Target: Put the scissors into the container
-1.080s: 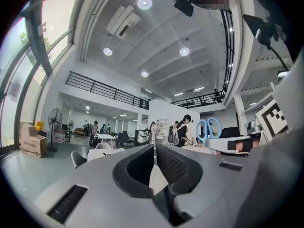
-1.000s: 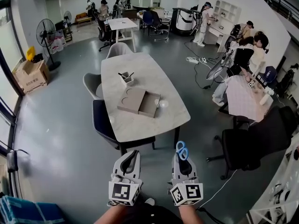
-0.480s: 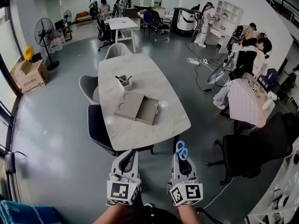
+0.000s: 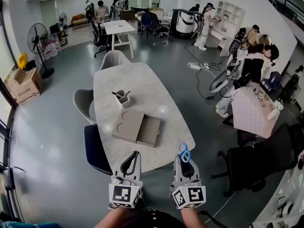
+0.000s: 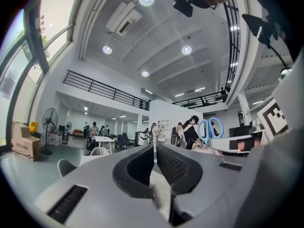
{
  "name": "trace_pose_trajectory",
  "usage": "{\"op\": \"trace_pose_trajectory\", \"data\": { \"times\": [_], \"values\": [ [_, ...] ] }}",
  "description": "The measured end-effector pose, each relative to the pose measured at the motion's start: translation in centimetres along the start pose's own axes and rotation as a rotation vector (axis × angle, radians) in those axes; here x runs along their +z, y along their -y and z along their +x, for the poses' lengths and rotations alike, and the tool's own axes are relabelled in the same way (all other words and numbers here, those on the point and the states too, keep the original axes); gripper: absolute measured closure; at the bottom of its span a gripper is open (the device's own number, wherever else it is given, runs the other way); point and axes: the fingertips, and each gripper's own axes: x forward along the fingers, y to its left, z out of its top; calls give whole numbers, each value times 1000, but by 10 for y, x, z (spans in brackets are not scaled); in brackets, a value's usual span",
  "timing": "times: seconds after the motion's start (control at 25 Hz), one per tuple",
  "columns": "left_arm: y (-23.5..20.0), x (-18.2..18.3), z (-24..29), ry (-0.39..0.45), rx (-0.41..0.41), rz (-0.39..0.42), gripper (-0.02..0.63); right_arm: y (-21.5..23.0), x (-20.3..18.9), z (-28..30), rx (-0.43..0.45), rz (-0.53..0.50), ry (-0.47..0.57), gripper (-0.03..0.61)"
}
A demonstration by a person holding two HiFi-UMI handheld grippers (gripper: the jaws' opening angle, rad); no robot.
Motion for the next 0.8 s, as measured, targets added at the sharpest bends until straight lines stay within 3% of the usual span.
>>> {"op": "trace_pose_trajectory", "data": {
  "times": [0.36,0.8],
  "values": [
    [-57,3,78,-5,-17,5,584,2,1,97,-15,4,11,545],
    [-110,-4,129,-26,-15,5,584,3,-13,173,-30,20,-12,545]
  ]
}}
